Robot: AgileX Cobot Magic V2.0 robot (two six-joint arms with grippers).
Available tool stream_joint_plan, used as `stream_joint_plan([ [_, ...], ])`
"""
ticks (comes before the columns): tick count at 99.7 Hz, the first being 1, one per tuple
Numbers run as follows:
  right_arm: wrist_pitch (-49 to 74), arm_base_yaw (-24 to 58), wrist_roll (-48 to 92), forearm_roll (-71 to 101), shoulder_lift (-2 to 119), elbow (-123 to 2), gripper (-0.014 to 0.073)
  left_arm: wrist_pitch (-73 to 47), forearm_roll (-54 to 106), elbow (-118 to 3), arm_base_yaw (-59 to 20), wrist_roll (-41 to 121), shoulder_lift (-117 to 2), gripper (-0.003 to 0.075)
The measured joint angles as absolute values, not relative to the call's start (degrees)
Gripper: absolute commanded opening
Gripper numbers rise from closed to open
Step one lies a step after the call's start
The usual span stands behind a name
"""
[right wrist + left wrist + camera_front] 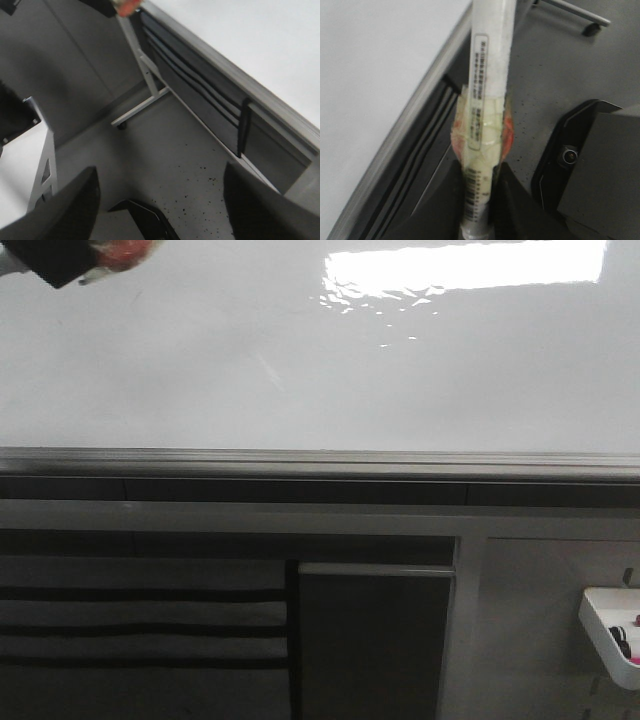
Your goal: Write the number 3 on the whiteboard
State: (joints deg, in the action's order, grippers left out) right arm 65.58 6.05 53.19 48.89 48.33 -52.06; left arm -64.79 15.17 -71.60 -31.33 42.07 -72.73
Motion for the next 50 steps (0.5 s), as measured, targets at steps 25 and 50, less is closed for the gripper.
stream_joint_plan([
  [25, 62.48, 21.66, 61.73, 45.21, 57.38, -56.76, 0.0466, -65.47, 16.24, -71.6, -41.53, 44.92, -72.73, -0.0018],
  [50, 56.08, 32.81, 62.35, 42.14, 65.8, -61.71, 0.0465, -65.56, 16.24, -71.6, -45.86, 45.19, -72.73, -0.0018],
])
